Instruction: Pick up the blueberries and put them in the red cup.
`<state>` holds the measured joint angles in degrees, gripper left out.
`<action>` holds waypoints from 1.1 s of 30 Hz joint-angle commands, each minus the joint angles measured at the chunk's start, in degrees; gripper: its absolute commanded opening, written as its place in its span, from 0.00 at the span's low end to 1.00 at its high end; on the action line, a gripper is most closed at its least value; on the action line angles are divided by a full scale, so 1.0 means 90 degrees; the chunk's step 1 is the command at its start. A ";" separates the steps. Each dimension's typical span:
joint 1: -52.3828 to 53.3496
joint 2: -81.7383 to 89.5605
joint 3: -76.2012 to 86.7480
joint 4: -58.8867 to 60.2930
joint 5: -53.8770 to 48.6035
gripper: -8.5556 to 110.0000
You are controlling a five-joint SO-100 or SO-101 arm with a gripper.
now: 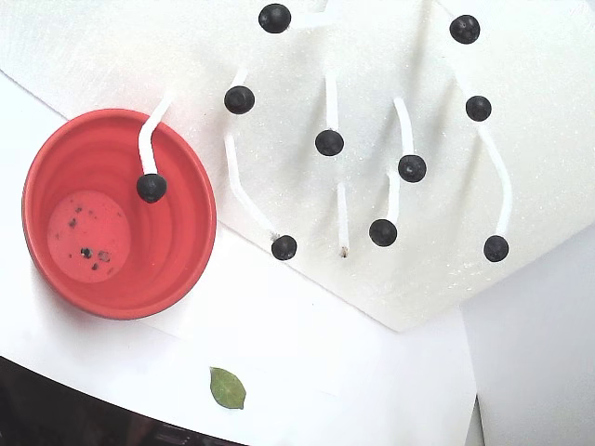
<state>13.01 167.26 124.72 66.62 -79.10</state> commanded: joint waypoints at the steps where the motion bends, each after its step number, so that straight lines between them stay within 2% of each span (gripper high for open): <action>1: 0.0029 -0.0215 -0.0098 -0.0508 -0.0273 0.19; 33: -0.0488 -0.1650 0.0449 -0.2910 -0.1875 0.20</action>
<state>10.20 152.93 130.25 43.15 -95.01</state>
